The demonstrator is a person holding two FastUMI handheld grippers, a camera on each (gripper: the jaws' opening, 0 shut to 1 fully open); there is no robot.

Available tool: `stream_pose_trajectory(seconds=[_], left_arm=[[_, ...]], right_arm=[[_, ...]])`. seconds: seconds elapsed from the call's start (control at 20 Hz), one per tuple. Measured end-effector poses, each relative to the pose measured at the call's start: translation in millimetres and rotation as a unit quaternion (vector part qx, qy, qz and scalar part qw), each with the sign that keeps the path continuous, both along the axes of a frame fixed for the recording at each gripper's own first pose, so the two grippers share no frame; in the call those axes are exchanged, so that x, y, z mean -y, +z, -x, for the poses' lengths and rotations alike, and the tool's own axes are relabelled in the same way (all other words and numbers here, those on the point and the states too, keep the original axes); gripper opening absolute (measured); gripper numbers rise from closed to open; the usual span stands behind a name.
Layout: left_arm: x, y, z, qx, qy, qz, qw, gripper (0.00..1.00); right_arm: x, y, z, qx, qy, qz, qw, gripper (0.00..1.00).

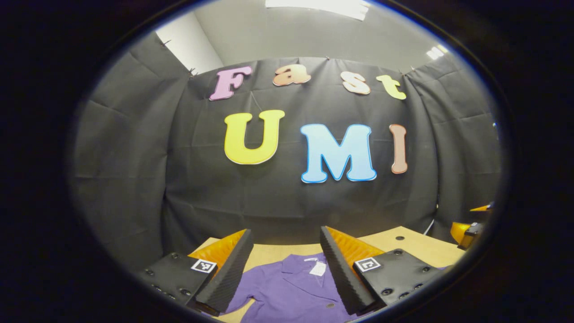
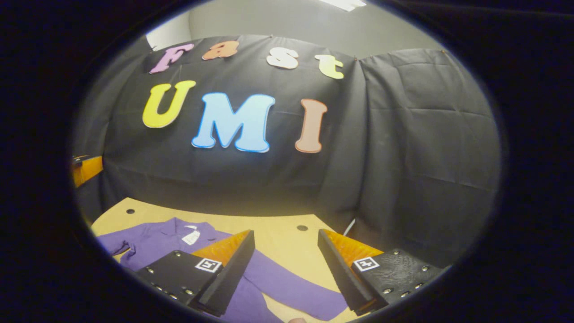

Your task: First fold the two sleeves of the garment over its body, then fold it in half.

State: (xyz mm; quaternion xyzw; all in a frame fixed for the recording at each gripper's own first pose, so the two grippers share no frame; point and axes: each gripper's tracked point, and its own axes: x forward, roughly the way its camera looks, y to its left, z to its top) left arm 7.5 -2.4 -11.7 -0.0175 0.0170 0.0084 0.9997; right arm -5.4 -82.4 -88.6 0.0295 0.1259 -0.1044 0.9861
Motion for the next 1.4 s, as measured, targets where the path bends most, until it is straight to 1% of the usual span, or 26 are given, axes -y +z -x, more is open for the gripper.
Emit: stream_pose_trajectory(seconds=[0.1,0.2,0.3,0.5,0.75,0.85,1.0,1.25,1.4], left_arm=[[2.8,0.6,-2.6,0.001,-0.002,0.000,1.000,0.94],[3.3,-0.3,-2.7,0.000,-0.003,-0.002,1.000,0.94],[2.4,-1.5,-3.6,-0.002,-0.002,-0.003,1.000,0.94],[0.5,-7.2,-4.0,-0.010,0.004,-0.004,1.000,0.94],[1.4,-9.9,-2.7,-0.016,0.010,-0.008,1.000,0.94],[2.2,-11.2,-2.2,-0.018,0.010,-0.009,1.000,0.94],[6.1,-14.8,-2.0,-0.023,0.006,-0.009,1.000,0.94],[13.3,-19.5,-0.5,-0.031,0.001,-0.010,0.999,0.94],[21.1,-18.9,0.5,-0.033,-0.005,-0.007,0.999,0.94]], right_arm=[[15.3,-25.0,3.2,-0.036,-0.025,-0.020,0.999,0.91],[32.3,-56.3,6.4,-0.077,-0.055,-0.041,0.995,0.91],[48.7,-82.7,17.4,-0.114,-0.077,-0.057,0.989,0.92],[67.5,-130.8,30.0,-0.176,-0.111,-0.092,0.974,0.92],[81.7,-191.0,49.5,-0.246,-0.146,-0.136,0.948,0.92],[84.4,-212.0,52.3,-0.269,-0.151,-0.156,0.938,0.92],[88.7,-238.0,63.9,-0.306,-0.171,-0.175,0.920,0.92],[105.1,-270.1,76.1,-0.343,-0.205,-0.200,0.894,0.93],[108.1,-285.7,79.1,-0.358,-0.209,-0.216,0.884,0.93]])
